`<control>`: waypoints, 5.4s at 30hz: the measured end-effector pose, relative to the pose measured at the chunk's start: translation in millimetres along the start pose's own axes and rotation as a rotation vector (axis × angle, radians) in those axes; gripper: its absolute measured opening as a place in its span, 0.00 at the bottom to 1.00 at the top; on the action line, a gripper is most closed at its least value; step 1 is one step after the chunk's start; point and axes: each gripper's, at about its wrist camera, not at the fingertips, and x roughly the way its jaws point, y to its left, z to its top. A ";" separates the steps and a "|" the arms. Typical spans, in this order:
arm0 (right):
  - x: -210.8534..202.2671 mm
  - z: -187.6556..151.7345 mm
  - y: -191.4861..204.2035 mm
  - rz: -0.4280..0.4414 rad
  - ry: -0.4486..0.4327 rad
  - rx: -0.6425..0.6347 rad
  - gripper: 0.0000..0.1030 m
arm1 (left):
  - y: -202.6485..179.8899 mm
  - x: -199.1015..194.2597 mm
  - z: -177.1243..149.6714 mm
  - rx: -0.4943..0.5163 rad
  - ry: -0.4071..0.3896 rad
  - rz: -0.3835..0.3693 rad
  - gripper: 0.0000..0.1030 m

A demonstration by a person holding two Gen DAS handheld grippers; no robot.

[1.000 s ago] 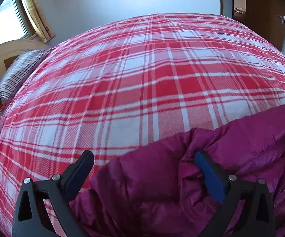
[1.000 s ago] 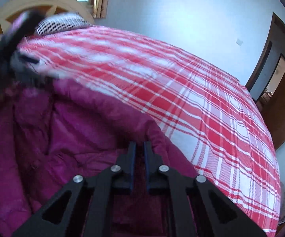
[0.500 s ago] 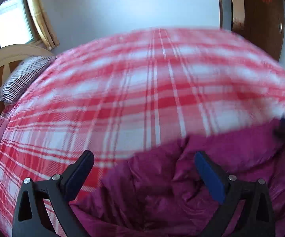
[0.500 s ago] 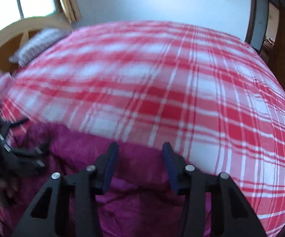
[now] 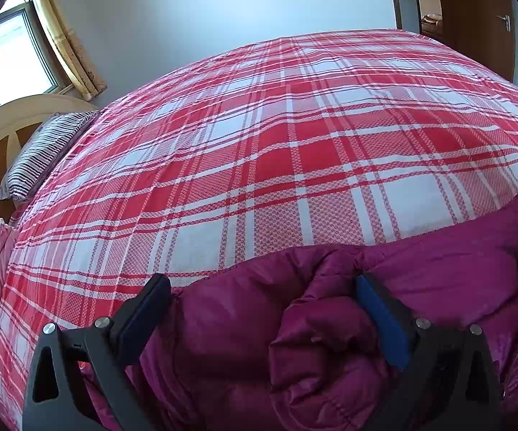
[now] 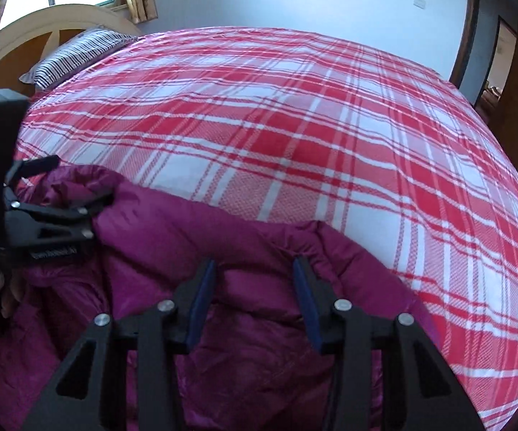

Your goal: Fold large clothes

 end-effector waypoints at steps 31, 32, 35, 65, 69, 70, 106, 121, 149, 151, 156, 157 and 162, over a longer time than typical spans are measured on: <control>15.9 5.4 14.1 -0.024 -0.058 0.103 0.49 | -7.2 -1.4 -8.4 -0.001 -0.068 0.048 0.99; 17.0 5.2 14.2 -0.025 -0.054 0.102 0.49 | -7.6 -1.4 -8.5 0.000 -0.068 0.049 0.99; 19.6 5.3 18.0 -0.045 -0.045 0.087 0.49 | -7.2 -1.5 -8.7 0.003 -0.068 0.052 0.99; 23.0 2.8 18.6 -0.054 -0.048 0.083 0.49 | -17.7 -10.7 -5.5 0.055 -0.110 0.112 0.99; 23.0 2.4 17.5 -0.048 -0.053 0.090 0.49 | -16.2 -31.9 1.5 0.035 -0.184 0.038 0.99; 23.0 2.2 17.6 -0.046 -0.054 0.091 0.49 | -20.2 -34.0 2.5 0.049 -0.188 0.011 0.99; -92.7 -26.0 -6.5 -0.073 -0.210 0.140 0.83 | 47.4 -143.6 -34.6 0.007 -0.187 -0.191 0.99; -264.8 -346.7 26.0 -0.044 -0.043 0.348 0.84 | 115.8 -270.5 -386.9 -0.061 -0.013 -0.251 0.99; -415.7 -402.2 79.2 0.353 -0.335 0.382 0.07 | 175.8 -477.7 -367.0 -0.120 -0.414 -0.714 0.06; -442.5 -394.5 78.3 0.348 -0.397 0.373 0.07 | 187.5 -493.9 -363.1 -0.160 -0.445 -0.757 0.06; -493.3 -370.4 81.8 0.344 -0.531 0.322 0.07 | 201.6 -524.6 -351.7 -0.165 -0.533 -0.773 0.06; -498.5 -363.3 80.5 0.337 -0.553 0.312 0.07 | 201.7 -522.3 -346.8 -0.155 -0.540 -0.765 0.06; -468.3 -318.7 51.2 0.319 -0.552 0.367 0.07 | 202.8 -451.7 -307.8 -0.175 -0.442 -0.716 0.06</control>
